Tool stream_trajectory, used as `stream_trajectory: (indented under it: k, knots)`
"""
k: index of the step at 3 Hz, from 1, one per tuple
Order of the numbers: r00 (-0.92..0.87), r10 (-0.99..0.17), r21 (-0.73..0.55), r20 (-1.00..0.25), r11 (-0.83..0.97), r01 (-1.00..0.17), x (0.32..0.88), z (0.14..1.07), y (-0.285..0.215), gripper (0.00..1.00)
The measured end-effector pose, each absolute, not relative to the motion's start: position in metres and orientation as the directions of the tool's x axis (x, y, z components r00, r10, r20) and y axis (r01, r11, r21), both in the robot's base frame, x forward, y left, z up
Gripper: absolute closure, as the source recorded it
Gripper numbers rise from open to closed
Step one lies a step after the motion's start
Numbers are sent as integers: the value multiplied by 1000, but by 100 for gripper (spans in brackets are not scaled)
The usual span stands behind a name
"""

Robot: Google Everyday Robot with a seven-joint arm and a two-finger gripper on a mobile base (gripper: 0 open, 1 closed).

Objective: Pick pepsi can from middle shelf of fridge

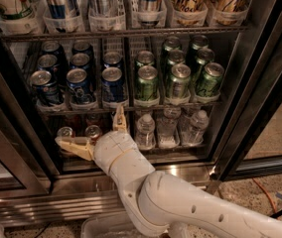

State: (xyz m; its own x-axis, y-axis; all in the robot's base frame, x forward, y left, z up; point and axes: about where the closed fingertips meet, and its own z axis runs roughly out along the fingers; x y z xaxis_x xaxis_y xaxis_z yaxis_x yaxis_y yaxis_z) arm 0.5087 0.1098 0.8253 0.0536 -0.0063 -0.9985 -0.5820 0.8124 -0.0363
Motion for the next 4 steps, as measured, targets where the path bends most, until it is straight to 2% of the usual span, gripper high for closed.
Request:
stream_trajectory:
  k: [1, 3, 4]
  knots:
    - [54, -6, -36, -999, 812, -582, 509, 825, 110, 19]
    - [54, -6, -36, -999, 812, -582, 509, 825, 110, 64]
    - [54, -6, -36, -999, 812, -582, 509, 825, 110, 61]
